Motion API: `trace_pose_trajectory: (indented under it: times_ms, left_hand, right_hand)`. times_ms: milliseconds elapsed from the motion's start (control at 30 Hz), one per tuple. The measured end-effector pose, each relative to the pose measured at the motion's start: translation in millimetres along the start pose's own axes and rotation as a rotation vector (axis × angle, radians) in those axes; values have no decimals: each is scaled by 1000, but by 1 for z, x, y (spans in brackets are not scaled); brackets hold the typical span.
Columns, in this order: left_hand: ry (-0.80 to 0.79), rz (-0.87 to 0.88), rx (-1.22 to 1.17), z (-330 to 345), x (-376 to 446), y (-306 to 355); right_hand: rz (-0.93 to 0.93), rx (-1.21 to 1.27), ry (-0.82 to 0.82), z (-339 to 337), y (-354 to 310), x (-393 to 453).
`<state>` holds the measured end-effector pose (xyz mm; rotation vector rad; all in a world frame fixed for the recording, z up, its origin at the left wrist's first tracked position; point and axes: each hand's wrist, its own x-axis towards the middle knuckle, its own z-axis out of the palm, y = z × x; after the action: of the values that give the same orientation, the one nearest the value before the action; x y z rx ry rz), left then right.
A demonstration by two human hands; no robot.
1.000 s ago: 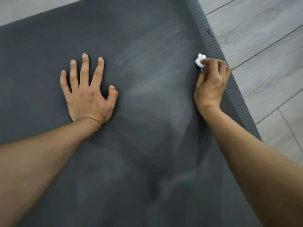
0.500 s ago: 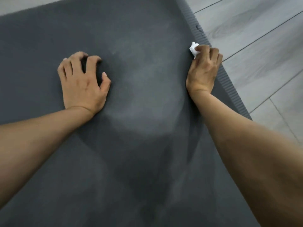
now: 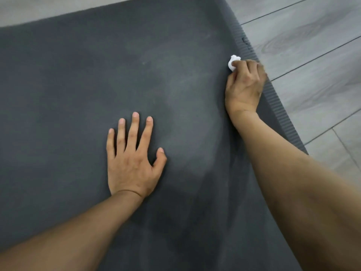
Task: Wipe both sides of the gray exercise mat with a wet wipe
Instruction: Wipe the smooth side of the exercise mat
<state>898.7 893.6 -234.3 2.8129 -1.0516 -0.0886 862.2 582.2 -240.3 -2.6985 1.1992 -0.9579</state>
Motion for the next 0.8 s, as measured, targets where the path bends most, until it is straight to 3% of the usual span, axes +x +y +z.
trace_pose_trajectory:
  times_ms: [100,200,300,400,467,567,667,733,800]
  left_hand:
    - [16,14,5,3,-2,2]
    - [20,-5,9,3,0,0]
    - [8,-5,-4,2,-1,1]
    - [6,-3,-9,2,-2,0]
    - [16,-10,-5,3,-1,0]
    - [38,-13,-7,4,-2,0]
    - [37,-13,-11,5,0,1]
    - [35,-16,-7,4,0,0]
    - [37,-9,-7,4,-1,0]
  right_hand:
    - [-89,38,-83,-7,1,3]
    - [-136,176,-125,-14,-44,-26]
    - [-383,338,-217,-21,-105,-79]
    - [-537,313,-278,-24,-88,-72]
    - [-489,173,-238,-28,-45,-45]
    - [-111,6,-230,-40,17,-14]
    - [120,40,-173,-42,0,-21]
    - [41,225,-144,-42,-53,-52]
    - [-180,372,-237,-48,-105,-94]
